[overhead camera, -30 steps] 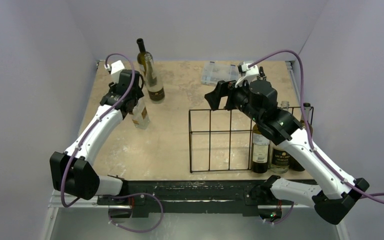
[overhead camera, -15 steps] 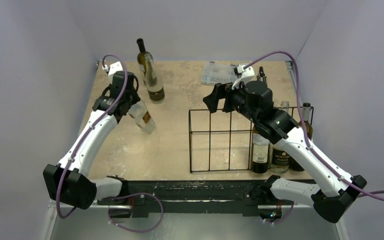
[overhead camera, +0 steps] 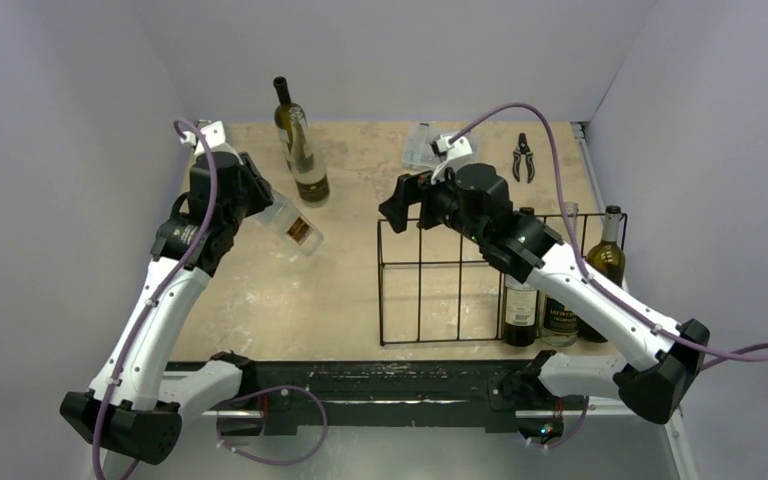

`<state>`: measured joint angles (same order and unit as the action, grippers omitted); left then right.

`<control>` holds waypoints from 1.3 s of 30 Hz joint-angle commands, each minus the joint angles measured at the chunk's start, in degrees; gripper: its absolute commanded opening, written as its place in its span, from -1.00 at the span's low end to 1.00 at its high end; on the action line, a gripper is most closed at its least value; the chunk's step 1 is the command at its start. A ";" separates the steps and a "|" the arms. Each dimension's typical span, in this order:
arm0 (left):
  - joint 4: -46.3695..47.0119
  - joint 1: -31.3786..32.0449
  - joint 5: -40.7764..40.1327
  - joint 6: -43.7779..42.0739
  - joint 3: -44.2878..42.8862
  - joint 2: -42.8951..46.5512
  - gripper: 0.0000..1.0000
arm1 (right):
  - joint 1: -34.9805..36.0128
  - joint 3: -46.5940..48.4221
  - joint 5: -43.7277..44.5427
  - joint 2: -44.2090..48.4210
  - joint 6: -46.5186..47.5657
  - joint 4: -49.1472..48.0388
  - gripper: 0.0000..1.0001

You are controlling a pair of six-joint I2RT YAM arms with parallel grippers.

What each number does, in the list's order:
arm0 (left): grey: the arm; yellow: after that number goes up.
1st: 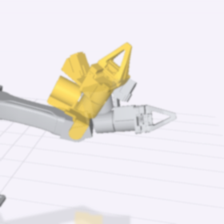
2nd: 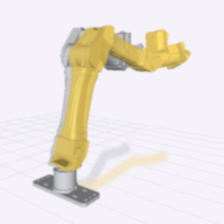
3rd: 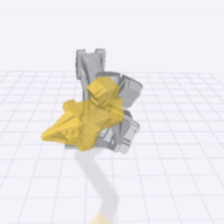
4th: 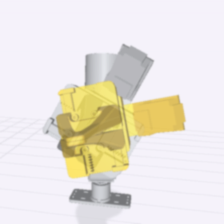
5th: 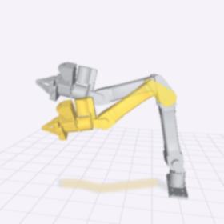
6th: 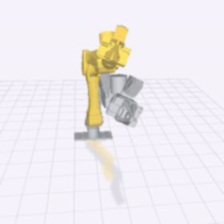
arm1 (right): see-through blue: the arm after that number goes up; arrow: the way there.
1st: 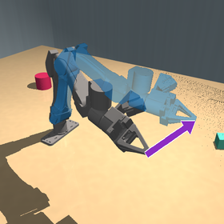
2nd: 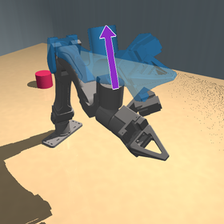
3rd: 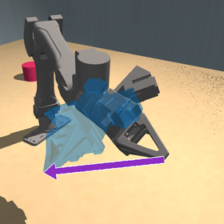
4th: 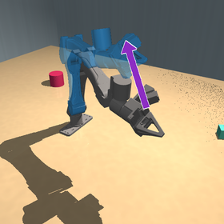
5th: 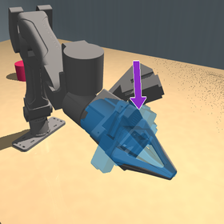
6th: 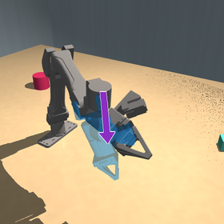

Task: Put the wine bottle on the wine rack

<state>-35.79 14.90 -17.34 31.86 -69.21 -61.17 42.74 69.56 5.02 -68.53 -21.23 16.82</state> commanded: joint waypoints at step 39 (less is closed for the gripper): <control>9.69 -13.10 29.46 16.00 -2.16 -0.62 -1.00 | 23.87 25.65 18.38 -45.30 28.90 -25.47 0.60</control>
<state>-36.62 2.63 6.13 41.71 -69.17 -62.98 65.71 92.07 22.61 -113.38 6.07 -6.92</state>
